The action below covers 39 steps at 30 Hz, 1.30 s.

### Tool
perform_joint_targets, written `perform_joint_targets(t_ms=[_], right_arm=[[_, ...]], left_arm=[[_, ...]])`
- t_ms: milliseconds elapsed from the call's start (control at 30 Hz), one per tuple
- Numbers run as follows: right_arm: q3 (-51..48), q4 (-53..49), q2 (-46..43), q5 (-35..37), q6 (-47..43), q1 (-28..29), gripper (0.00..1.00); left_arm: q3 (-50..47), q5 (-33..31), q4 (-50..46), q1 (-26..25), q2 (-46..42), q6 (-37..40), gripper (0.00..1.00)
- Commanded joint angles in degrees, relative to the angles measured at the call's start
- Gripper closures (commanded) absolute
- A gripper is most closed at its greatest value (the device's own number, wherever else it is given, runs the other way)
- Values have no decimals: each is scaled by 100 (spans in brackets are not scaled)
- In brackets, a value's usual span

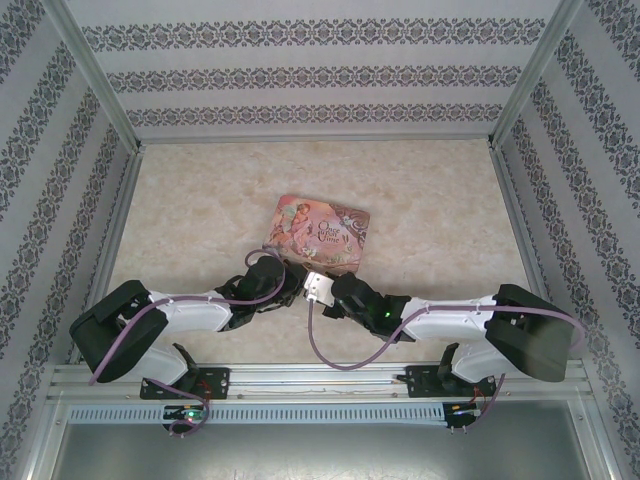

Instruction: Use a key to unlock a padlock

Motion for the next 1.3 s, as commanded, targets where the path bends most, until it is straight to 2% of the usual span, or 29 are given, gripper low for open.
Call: perform_joint_targets(t_ms=[0,367,500,633,867,1267], right_arm=[[126,136,128,-84,9,-45,75],[211,352,338,-129,5,-33,75],[248,385,348,-109,-17,-34,78],[254,423,376,-77,-52,-37,84],[338,440,544,-23,-87,-40,100],[417,862,801,8,-350,-125,100]], left_arm=[[-1,-36,286,-49,-212,53,94],[3,-10,284,-49,-211,65,94],[3,-10,288,-49,-213,61,94],[11,8,283,-49,-210,65,94],[30,52,285,-43,-203,68,94],[99,229,270,-49,-255,83,95]])
